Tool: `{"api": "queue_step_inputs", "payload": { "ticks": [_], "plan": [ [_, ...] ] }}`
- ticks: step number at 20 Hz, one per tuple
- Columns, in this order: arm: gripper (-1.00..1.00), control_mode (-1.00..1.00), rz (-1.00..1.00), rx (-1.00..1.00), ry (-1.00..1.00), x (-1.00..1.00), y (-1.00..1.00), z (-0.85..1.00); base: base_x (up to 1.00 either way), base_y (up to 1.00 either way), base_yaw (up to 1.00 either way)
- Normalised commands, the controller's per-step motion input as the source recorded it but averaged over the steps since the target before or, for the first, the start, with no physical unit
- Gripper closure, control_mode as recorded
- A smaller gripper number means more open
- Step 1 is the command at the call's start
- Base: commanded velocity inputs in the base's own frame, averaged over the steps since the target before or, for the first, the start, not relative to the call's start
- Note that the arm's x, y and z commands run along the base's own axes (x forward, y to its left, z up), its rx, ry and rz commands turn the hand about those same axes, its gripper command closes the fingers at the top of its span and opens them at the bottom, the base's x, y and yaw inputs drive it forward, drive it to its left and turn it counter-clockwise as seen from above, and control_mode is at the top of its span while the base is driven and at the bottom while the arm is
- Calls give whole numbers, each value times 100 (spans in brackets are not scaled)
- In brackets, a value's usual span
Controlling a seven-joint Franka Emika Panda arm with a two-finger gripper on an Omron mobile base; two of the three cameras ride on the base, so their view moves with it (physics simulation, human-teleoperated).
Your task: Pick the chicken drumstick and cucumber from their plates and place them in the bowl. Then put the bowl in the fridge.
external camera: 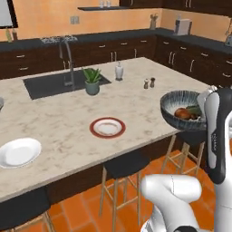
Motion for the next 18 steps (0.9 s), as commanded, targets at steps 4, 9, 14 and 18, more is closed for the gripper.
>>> {"api": "queue_step_inputs", "payload": {
  "ticks": [4,9,14,18],
  "plan": [
    [100,100,0,0,0,0,0,0,0,0,-98],
    [100,100,0,0,0,0,0,0,13,-11,-85],
    [100,100,0,0,0,0,0,0,-31,-23,-38],
    [100,100,0,0,0,0,0,0,-100,-42,-29]
  ]
}}
